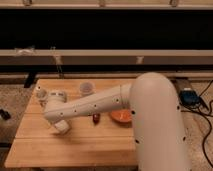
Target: Wipe the white sponge on the table
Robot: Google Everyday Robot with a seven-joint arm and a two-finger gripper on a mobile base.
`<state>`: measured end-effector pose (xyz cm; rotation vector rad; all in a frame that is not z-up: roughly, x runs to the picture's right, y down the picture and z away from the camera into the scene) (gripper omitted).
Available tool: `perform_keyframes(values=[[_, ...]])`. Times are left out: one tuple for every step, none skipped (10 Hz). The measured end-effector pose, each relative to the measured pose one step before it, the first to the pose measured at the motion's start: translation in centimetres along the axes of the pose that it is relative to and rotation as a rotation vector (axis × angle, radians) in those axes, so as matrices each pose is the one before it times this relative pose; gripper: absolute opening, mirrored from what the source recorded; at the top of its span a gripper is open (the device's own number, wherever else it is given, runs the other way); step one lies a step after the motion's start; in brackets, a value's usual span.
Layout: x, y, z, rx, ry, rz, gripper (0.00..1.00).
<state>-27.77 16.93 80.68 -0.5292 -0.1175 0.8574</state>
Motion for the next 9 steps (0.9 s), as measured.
perform_keyframes(values=[[-0.001, 0.005, 0.000, 0.00000, -0.00002, -0.00013, 0.80], [-0.026, -0.003, -0.007, -0.00015, 0.00017, 0.00077, 0.80], [0.008, -0.065, -0.043, 0.00160, 0.00474, 0.00377, 0.80], [-0.063, -0.221, -0.307, 0.01579, 0.02431, 0.00769, 0.80], [-0.059, 0.176, -0.477, 0.00788, 0.02219, 0.00379, 0.80], [0.100, -0.401, -0.665, 0.01191, 0.00830, 0.00754, 0.80], [0.092, -0.206, -0.508, 0.00491, 0.00023, 0.00805, 0.80], [0.027, 0.005, 0.029, -0.00046, 0.00004, 0.00042, 0.80], [-0.115, 0.206, -0.001, -0.00182, -0.00164, -0.00265, 0.80]])
